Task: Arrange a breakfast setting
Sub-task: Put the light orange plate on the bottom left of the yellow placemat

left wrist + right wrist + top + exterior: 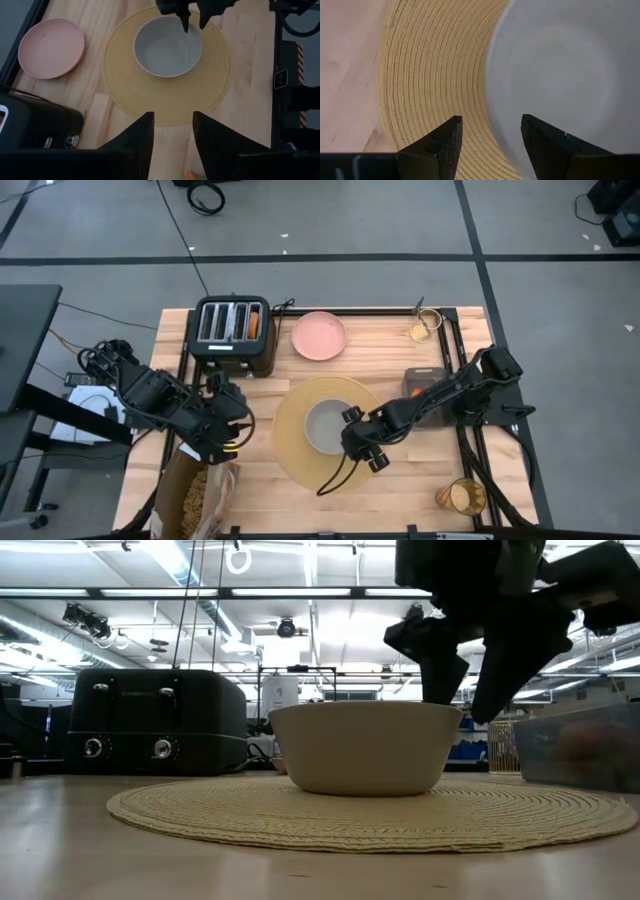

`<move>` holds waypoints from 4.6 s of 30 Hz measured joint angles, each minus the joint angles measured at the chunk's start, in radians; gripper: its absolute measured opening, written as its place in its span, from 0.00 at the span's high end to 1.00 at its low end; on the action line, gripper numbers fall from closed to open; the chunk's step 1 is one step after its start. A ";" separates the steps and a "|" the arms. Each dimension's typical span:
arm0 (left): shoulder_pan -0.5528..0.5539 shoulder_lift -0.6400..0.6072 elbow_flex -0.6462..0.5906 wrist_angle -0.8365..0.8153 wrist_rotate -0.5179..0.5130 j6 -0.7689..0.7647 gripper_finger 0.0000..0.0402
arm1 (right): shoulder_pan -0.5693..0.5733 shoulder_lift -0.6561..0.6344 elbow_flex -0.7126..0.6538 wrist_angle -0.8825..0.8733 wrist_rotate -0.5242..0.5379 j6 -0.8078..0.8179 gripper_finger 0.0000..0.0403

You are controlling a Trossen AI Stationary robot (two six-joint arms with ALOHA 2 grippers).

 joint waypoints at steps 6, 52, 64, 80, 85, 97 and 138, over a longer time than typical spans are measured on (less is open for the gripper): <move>0.001 0.000 0.000 -0.001 -0.003 0.000 0.65 | -0.003 -0.008 0.000 0.000 0.040 -0.019 0.48; 0.883 0.580 0.000 0.422 0.538 1.023 0.65 | 0.080 -0.748 0.088 -0.166 0.304 0.254 0.48; 1.022 0.738 -0.003 0.409 0.525 1.283 0.65 | 0.035 -0.702 0.088 -0.172 0.419 0.375 0.48; 1.061 0.732 -0.236 0.682 0.389 1.431 0.66 | -0.056 -0.664 0.088 -0.157 0.411 0.428 0.48; 1.061 0.733 -0.236 0.696 0.389 1.433 0.79 | -0.077 -0.664 0.088 -0.154 0.394 0.419 0.48; 0.943 0.622 -0.236 0.619 0.314 1.439 0.96 | -0.129 -0.664 0.088 -0.201 0.383 0.339 0.48; -0.038 0.282 -0.259 0.527 0.270 1.441 0.96 | 0.007 -0.614 0.088 -0.246 0.519 0.726 0.48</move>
